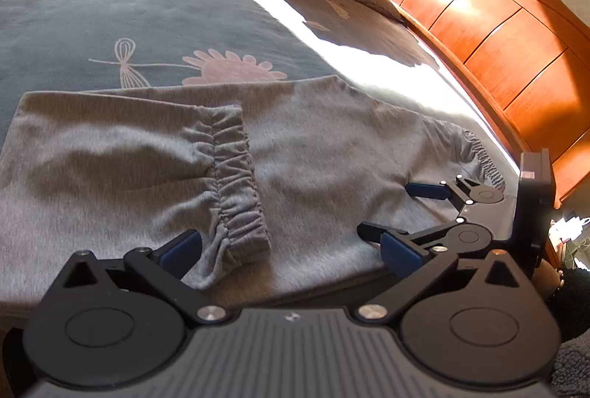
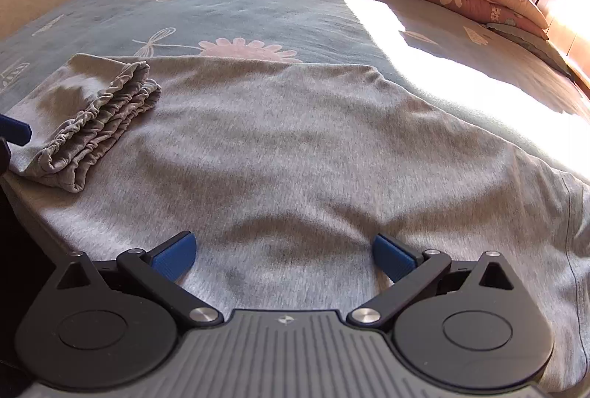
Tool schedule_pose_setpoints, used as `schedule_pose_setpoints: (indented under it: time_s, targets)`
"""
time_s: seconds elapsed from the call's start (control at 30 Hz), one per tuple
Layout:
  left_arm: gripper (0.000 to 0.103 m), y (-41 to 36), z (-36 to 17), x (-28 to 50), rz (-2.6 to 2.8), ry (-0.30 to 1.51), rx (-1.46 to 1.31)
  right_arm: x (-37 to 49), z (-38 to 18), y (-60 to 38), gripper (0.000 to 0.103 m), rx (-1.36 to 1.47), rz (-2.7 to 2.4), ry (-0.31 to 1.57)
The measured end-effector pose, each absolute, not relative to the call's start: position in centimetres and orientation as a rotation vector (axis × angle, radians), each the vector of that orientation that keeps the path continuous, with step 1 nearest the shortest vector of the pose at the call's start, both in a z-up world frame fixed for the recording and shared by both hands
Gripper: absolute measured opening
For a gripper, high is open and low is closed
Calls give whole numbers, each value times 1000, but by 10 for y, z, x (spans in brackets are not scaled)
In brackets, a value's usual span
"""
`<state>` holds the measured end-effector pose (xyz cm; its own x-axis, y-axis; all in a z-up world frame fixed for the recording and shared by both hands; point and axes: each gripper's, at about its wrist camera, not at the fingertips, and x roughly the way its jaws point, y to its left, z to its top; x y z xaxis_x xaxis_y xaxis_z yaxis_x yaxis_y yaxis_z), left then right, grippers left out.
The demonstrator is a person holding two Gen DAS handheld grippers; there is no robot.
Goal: Fold clothes
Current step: 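Move both open grippers back over the spread grey garment, then lower the open right gripper onto the grey sweatpants waistband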
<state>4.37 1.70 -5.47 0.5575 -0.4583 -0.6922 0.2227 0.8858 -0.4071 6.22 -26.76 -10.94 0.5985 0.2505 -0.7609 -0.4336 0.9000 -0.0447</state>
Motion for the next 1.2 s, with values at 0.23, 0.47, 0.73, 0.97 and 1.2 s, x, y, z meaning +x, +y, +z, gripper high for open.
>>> schedule_pose_setpoints:
  time_s: [0.23, 0.47, 0.73, 0.97, 1.2]
  targets:
    - [102, 58, -62, 111, -408, 910, -332, 63, -109, -266, 103, -235, 395, 846]
    - [102, 57, -99, 147, -410, 1003, -378, 63, -109, -266, 103, -232, 387, 853]
    - [102, 40, -47, 114, -479, 965, -201, 63, -109, -266, 103, -224, 379, 856]
    - [102, 20, -64, 73, -577, 1082, -51, 59, -111, -266, 103, -220, 367, 827]
    - [102, 29, -92, 65, -513, 1104, -172, 55, -108, -269, 103, -225, 364, 829]
